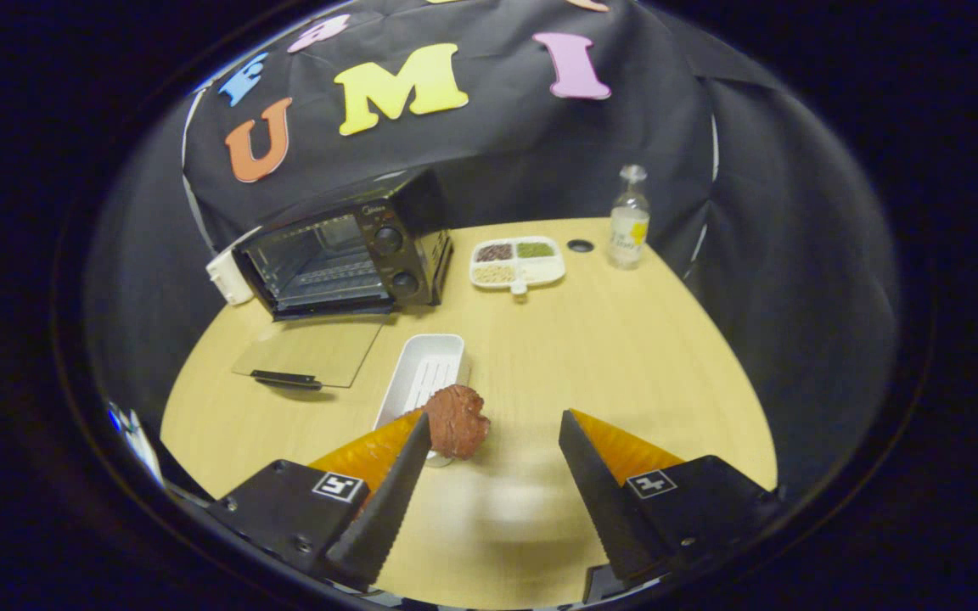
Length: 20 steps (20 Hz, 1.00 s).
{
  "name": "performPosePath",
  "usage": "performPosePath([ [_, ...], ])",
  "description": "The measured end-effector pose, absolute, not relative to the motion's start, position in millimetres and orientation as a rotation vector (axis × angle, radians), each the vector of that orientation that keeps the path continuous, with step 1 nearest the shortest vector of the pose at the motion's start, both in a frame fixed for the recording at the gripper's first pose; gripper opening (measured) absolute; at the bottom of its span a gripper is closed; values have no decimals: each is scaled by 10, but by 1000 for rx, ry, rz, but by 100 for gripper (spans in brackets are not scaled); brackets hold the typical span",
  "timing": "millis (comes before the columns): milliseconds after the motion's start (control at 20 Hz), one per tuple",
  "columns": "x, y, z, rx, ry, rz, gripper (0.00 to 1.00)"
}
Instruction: Open the toaster oven, put the food inside, and close the toaster oven door.
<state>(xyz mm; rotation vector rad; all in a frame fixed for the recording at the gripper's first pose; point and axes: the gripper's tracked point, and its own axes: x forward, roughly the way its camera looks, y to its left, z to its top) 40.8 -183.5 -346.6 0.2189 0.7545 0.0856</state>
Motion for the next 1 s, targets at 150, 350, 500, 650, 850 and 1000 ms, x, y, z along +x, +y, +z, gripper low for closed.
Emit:
performPosePath([
  [150, 535, -1764, -3719, 332, 855, 219, 95],
  [350, 577, -1548, -3805, 490, 930, 356, 72],
  [500, 620, -1545, -3780, 546, 947, 372, 44],
  [650, 643, -1526, -3805, 604, 984, 399, 24],
  [850, 630, -1570, -3789, 663, 1016, 410, 19],
  [1000, 616, -1565, -3729, 690, 1005, 419, 15],
])
